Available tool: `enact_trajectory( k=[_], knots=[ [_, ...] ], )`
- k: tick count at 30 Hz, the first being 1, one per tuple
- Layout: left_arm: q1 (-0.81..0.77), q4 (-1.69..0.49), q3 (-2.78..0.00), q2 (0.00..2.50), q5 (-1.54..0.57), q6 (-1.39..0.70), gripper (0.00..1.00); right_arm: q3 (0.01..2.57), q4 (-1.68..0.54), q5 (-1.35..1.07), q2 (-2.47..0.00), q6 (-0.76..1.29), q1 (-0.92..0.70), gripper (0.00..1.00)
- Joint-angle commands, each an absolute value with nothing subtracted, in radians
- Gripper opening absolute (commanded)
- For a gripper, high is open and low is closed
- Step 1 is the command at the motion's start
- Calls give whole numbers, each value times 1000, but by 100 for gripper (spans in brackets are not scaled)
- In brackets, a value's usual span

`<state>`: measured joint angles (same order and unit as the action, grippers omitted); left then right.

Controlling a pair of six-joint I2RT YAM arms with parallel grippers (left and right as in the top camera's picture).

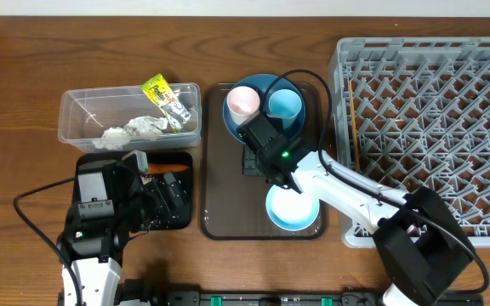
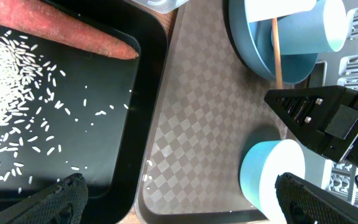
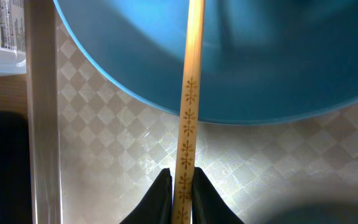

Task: Sort waste into correct bins and load items into the dishwasher rack
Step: 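Grasp the second chopstick with the right gripper and lift it, then carry the chopstick right and insert it into the rack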

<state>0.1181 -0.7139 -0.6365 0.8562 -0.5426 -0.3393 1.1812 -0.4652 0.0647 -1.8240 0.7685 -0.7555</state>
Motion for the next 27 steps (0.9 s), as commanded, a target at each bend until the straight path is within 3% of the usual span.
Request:
enact_trajectory(
  k=[1,3,27],
  knots=[
    [123,-715,-652,855,-533,-329,98,1191,-463,83,-1809,753,-754,6],
    [123,-715,-652,855,-533,-329,98,1191,-464,82,-1808,753,-754,1],
    [123,-715,-652,855,-533,-329,98,1191,-683,101,-1553,812,-752,1]
  ],
)
